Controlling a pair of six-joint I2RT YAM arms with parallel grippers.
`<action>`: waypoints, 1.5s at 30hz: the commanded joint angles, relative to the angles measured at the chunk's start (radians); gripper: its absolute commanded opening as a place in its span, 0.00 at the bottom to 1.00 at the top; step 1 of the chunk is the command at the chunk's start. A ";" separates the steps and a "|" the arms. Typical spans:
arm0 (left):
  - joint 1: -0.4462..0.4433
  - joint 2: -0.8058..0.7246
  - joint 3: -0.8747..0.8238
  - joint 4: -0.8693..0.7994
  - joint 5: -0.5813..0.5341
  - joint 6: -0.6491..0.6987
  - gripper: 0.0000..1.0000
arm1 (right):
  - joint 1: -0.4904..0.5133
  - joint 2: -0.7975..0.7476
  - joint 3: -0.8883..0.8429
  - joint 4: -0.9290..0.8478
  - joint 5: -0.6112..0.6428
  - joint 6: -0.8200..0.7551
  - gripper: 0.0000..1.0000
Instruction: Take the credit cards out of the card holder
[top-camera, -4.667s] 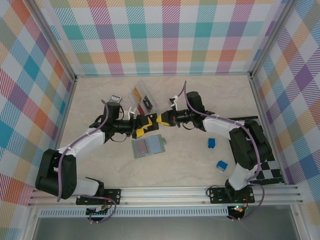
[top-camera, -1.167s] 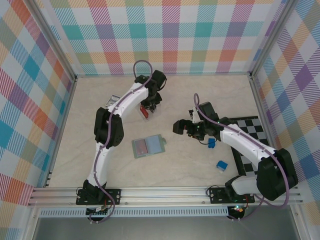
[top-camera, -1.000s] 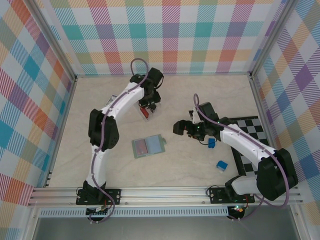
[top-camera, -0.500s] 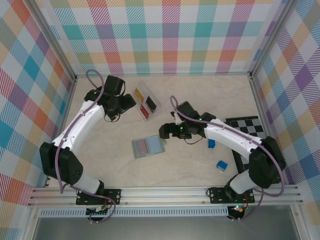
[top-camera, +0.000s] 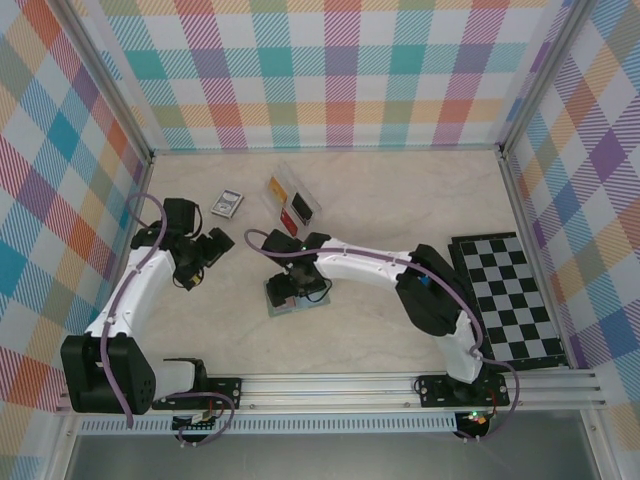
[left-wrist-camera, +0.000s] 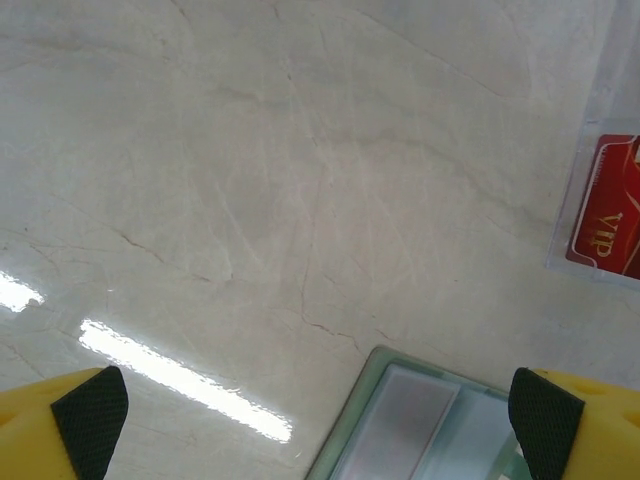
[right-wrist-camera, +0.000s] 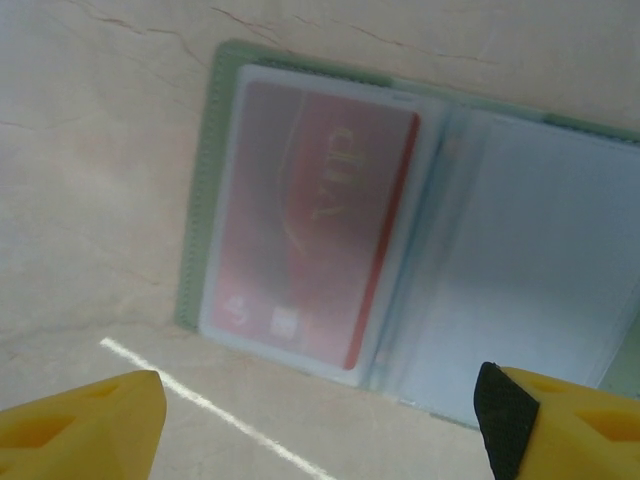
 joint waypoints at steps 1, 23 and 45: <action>0.022 -0.016 -0.031 0.029 0.059 0.023 1.00 | -0.007 0.053 0.077 -0.104 0.041 0.024 0.82; 0.021 0.060 -0.141 0.157 0.328 0.044 0.91 | -0.057 0.123 0.012 -0.126 0.019 0.056 0.73; -0.183 0.203 -0.232 0.412 0.497 -0.075 0.50 | -0.085 0.099 -0.096 -0.022 -0.065 0.084 0.48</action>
